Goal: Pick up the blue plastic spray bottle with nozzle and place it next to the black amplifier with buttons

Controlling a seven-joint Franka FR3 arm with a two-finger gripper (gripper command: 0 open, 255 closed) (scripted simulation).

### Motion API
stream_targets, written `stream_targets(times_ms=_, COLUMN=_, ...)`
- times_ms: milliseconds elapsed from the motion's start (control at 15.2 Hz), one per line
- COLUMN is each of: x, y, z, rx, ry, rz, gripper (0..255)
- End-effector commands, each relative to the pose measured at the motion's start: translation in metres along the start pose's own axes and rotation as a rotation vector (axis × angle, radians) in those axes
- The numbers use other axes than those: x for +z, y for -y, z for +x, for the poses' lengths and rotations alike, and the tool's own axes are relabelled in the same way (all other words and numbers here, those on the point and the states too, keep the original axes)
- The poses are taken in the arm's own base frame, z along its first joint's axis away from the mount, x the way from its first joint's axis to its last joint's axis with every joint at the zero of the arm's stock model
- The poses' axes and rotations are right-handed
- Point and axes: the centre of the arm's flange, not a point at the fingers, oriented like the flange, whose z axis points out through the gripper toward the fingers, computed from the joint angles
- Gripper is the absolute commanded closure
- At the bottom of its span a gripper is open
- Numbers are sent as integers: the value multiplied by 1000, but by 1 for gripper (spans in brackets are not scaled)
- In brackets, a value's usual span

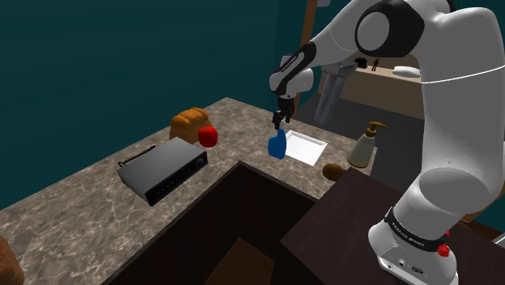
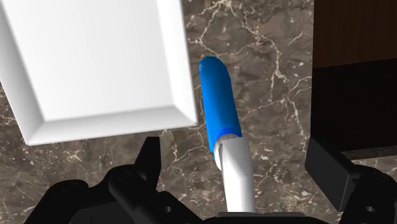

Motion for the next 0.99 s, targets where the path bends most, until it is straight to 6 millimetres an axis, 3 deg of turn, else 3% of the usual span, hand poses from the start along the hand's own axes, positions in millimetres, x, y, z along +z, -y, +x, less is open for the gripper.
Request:
stream_targets(times_ms=0, x=0, y=0, z=0, rx=0, ry=0, rz=0, gripper=0)
stream_targets(times_ms=132, x=0, y=0, z=0, rx=0, ry=0, rz=0, gripper=0)
stream_targets(times_ms=198, x=0, y=0, z=0, rx=0, ry=0, rz=0, gripper=255)
stream_targets(times_ms=792, x=0, y=0, z=0, rx=0, ry=0, rz=0, gripper=255)
stream_targets(times_ms=924, x=-10, y=0, z=0, rx=0, ry=0, rz=0, gripper=255)
